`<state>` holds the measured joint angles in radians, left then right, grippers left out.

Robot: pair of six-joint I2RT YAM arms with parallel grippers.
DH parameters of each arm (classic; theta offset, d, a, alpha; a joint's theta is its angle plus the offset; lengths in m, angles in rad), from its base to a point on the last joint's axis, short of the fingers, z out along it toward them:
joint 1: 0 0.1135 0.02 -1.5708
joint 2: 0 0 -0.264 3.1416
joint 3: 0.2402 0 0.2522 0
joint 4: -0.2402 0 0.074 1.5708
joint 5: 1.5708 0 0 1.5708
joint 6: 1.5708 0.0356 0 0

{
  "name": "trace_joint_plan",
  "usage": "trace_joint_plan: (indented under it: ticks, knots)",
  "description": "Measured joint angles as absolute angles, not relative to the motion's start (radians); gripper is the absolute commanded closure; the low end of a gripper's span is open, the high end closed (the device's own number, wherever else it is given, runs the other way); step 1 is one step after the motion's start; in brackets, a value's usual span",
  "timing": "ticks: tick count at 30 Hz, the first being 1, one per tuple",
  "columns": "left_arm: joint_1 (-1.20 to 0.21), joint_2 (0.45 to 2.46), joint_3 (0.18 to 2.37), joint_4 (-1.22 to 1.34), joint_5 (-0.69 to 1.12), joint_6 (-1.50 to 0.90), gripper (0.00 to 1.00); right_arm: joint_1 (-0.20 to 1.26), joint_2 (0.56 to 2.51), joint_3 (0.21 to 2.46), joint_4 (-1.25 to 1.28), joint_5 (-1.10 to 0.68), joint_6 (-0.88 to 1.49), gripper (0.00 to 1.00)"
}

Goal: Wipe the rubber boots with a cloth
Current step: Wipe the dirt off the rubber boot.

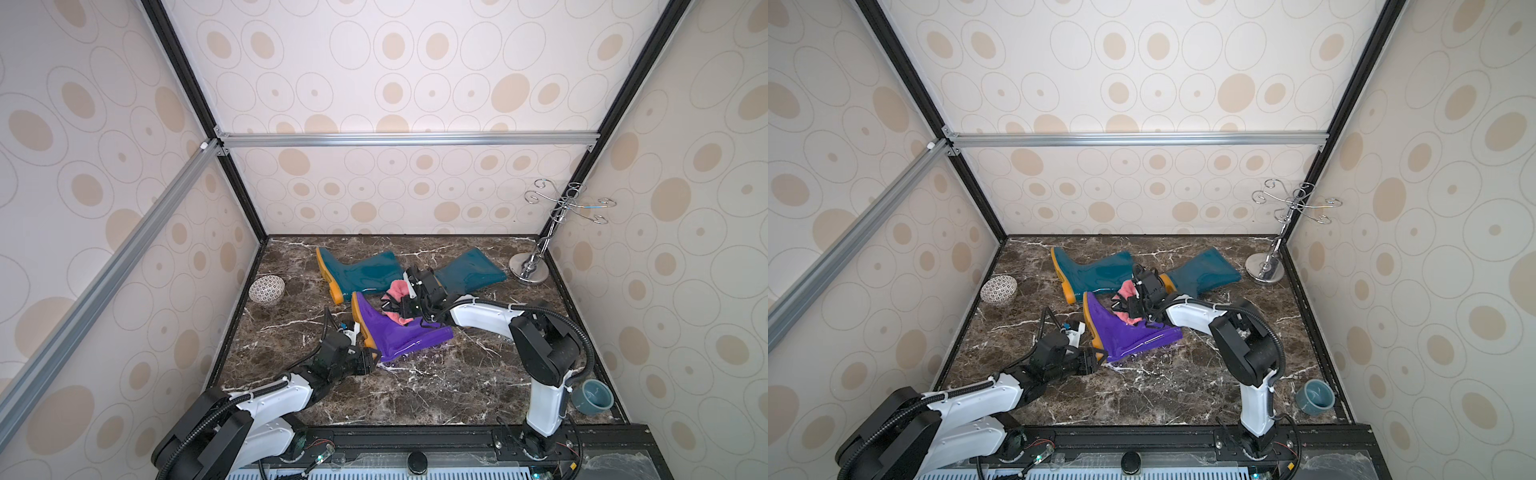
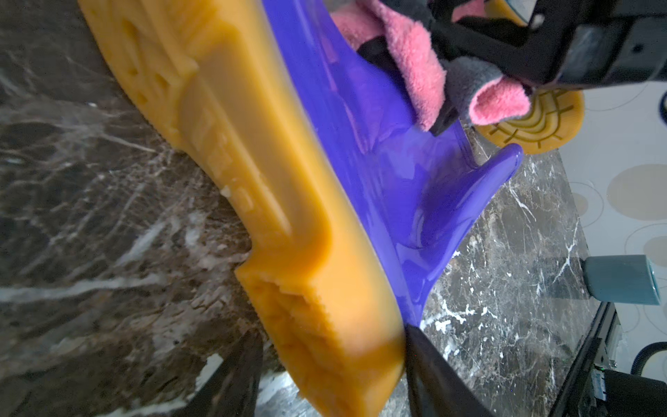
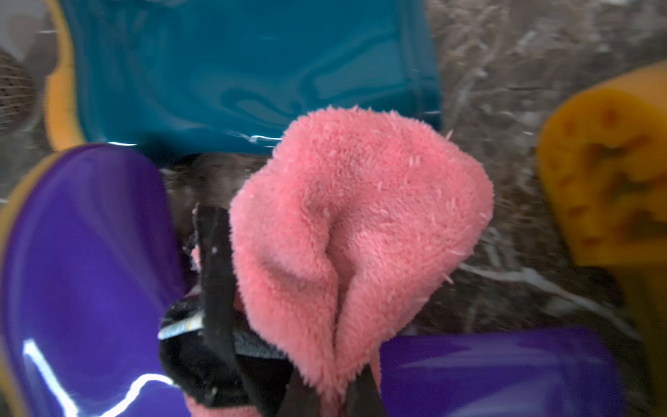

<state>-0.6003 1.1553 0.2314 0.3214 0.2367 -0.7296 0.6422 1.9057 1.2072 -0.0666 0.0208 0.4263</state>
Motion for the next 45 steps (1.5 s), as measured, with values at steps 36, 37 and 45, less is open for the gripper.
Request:
trace_joint_plan:
  ticks: [36,37,45]
  knots:
    - [-0.601,1.171,0.245,0.313,0.238,-0.725,0.38,0.805,1.986,1.372,0.047,-0.351,0.5,1.0]
    - [-0.6,1.168,0.245,0.309,0.237,-0.725,0.38,0.801,1.985,1.344,0.056,-0.341,0.502,1.0]
    - [-0.601,1.164,0.245,0.303,0.234,-0.725,0.37,0.744,1.83,1.148,-0.04,-0.105,0.486,1.0]
